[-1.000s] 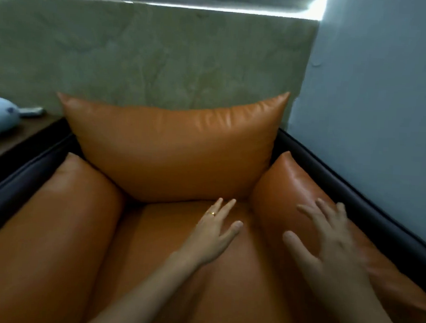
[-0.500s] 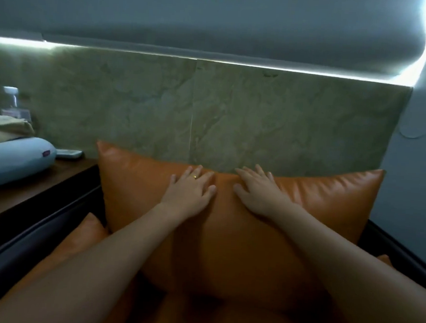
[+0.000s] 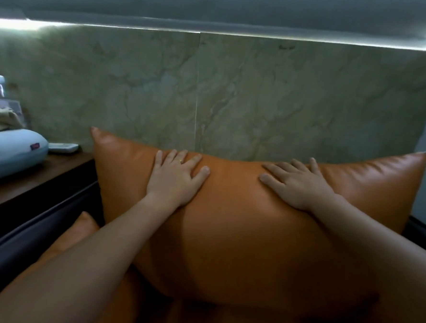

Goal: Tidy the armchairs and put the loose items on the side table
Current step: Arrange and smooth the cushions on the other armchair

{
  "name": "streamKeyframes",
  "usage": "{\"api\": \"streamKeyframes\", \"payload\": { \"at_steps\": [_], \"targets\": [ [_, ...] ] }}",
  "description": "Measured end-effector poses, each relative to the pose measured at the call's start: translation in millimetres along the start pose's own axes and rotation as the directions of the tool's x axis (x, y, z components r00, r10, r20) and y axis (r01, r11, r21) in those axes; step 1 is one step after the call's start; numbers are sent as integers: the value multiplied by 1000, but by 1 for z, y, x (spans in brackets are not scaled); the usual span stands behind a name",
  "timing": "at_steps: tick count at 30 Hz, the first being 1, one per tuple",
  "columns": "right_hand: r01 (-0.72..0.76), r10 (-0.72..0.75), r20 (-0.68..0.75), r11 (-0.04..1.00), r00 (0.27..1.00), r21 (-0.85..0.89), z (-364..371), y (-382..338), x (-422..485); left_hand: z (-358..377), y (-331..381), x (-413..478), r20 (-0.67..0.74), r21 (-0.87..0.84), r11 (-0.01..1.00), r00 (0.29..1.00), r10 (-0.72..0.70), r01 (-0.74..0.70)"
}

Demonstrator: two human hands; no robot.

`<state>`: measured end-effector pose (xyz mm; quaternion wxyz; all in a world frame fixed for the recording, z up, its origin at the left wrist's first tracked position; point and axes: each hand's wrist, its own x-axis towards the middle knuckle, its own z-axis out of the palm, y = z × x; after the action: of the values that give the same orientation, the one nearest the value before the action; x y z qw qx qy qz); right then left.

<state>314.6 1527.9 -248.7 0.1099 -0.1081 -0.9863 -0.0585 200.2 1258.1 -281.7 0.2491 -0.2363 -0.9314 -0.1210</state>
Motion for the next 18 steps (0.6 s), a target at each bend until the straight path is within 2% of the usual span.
{"api": "streamKeyframes", "payload": {
  "at_steps": [5,11,18],
  "targets": [
    [-154,156,14,981,988,-114,-10,61,-14,-9,-42,-1,-40,163,986,999,-19,25],
    [-328,328,-12,944,945,-32,-17,102,-28,-12,-71,0,-40,202,972,993,-114,120],
    [-429,429,-21,903,903,13,-21,129,-29,-22,-105,16,-8,205,954,975,-223,220]
  ]
}}
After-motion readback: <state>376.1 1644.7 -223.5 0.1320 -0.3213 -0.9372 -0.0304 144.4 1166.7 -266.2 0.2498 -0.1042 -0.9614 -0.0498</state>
